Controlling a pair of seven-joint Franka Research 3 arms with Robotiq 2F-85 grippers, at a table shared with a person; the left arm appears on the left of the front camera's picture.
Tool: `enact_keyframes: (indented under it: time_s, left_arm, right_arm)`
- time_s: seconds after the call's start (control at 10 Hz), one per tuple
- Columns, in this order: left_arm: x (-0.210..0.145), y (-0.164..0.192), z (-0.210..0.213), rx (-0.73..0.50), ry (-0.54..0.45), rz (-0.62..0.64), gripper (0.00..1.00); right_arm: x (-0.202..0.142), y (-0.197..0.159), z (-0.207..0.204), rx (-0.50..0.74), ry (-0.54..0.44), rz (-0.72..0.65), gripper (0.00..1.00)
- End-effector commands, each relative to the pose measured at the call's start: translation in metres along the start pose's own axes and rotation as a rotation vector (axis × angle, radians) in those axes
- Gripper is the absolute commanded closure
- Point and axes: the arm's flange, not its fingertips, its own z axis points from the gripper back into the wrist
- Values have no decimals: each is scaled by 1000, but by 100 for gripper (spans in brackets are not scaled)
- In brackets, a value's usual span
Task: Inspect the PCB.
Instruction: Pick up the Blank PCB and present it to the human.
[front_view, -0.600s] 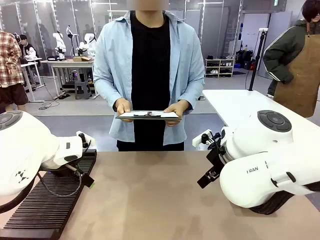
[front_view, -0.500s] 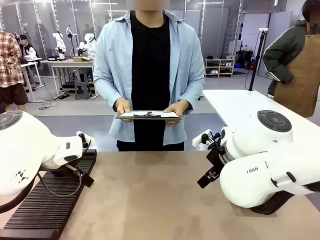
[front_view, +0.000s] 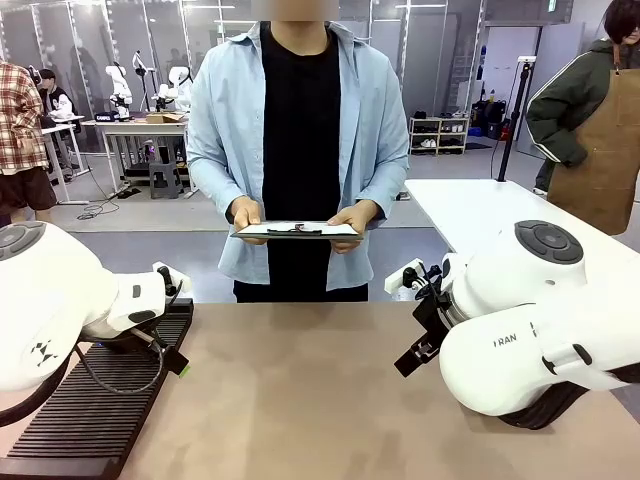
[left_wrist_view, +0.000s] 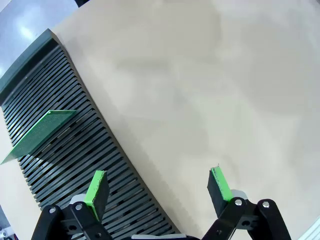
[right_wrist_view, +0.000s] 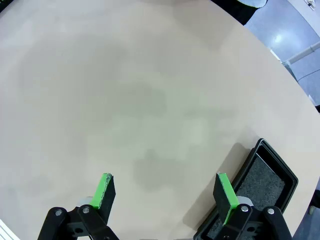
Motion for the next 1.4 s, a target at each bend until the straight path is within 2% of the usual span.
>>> enact_keyframes:
  time_s: [0.0,0.3,0.5,0.7,0.8,0.9,1.0,1.2,1.3]
  left_arm:
    - [0,0,0,0,0,0,0]
    - [0,0,0,0,0,0,0]
    - [16,10,31,-53,30,1,0]
    - [21,25,71,-205,49,85,0]
    - [20,35,97,-361,44,147,0]
    - [13,50,130,-577,7,230,0]
    - [3,69,158,-706,-74,258,0]
    - [-32,111,195,-796,-195,371,0]
    - [-59,129,211,-815,-232,428,0]
  right_arm:
    - [0,0,0,0,0,-2,0]
    - [0,0,0,0,0,0,0]
    - [13,-18,30,128,43,-78,0]
    - [21,-46,73,188,44,-137,0]
    - [20,-65,102,243,40,-178,0]
    - [10,-89,134,344,13,-262,0]
    - [-3,-112,158,404,-15,-328,0]
    - [-46,-153,194,543,-58,-422,0]
    - [-80,-175,212,600,-111,-501,0]
